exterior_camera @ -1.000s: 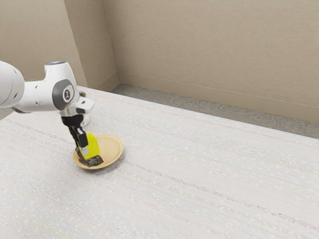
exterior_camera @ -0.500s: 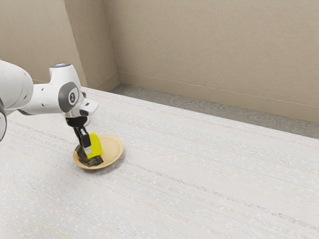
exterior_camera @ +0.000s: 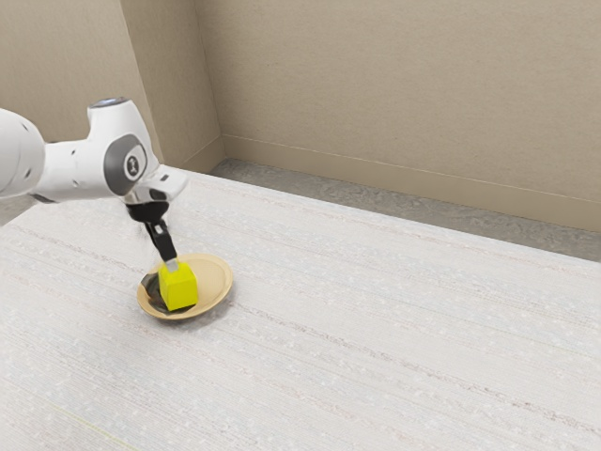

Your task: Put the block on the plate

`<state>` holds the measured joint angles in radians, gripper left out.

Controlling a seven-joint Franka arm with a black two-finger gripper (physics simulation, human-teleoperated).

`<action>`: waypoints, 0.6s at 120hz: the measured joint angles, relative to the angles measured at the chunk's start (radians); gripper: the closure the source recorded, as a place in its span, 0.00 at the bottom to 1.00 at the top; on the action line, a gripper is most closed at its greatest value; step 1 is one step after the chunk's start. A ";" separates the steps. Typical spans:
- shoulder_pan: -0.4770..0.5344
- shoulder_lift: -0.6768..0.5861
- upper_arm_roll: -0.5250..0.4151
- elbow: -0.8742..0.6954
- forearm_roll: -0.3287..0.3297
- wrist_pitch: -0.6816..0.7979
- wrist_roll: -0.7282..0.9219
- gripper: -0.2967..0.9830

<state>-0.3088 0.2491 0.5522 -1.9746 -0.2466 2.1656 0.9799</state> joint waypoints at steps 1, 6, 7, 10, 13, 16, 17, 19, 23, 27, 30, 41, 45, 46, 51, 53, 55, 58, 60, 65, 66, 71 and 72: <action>-0.001 -0.003 0.000 0.000 0.000 0.000 0.000 0.25; -0.005 -0.023 0.000 0.000 0.002 -0.004 0.002 0.25; -0.007 -0.029 -0.001 0.000 0.003 -0.005 0.002 0.25; -0.012 -0.043 -0.004 0.000 0.006 -0.008 0.003 0.25; -0.015 -0.059 -0.013 0.000 0.014 -0.013 0.003 0.25; -0.018 -0.075 -0.026 0.000 0.025 -0.018 0.002 0.24; -0.018 -0.081 -0.033 0.000 0.029 -0.020 0.001 0.24; -0.018 -0.091 -0.046 0.001 0.039 -0.025 -0.001 0.24; -0.019 -0.108 -0.076 0.002 0.057 -0.035 -0.005 0.24; -0.018 -0.120 -0.113 0.010 0.071 -0.051 -0.011 0.24; -0.017 -0.129 -0.143 0.018 0.084 -0.064 -0.016 0.24; -0.025 -0.150 -0.269 0.126 0.150 -0.152 -0.048 0.24; -0.035 -0.155 -0.301 0.173 0.169 -0.191 -0.059 0.24; -0.038 -0.155 -0.307 0.185 0.173 -0.202 -0.062 0.24; -0.046 -0.160 -0.334 0.251 0.191 -0.258 -0.075 0.24; -0.049 -0.163 -0.342 0.270 0.196 -0.279 -0.080 0.23; -0.051 -0.167 -0.347 0.287 0.201 -0.300 -0.085 0.23; -0.053 -0.173 -0.354 0.314 0.207 -0.332 -0.091 0.23; -0.053 -0.179 -0.358 0.332 0.210 -0.352 -0.096 0.23; -0.051 -0.190 -0.363 0.383 0.217 -0.405 -0.106 0.23; -0.051 -0.192 -0.363 0.389 0.218 -0.414 -0.108 0.23; -0.045 -0.200 -0.365 0.409 0.222 -0.455 -0.114 0.23; -0.044 -0.200 -0.365 0.412 0.223 -0.462 -0.114 0.23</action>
<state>-0.3526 0.0487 0.1869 -1.5630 -0.0237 1.7032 0.8655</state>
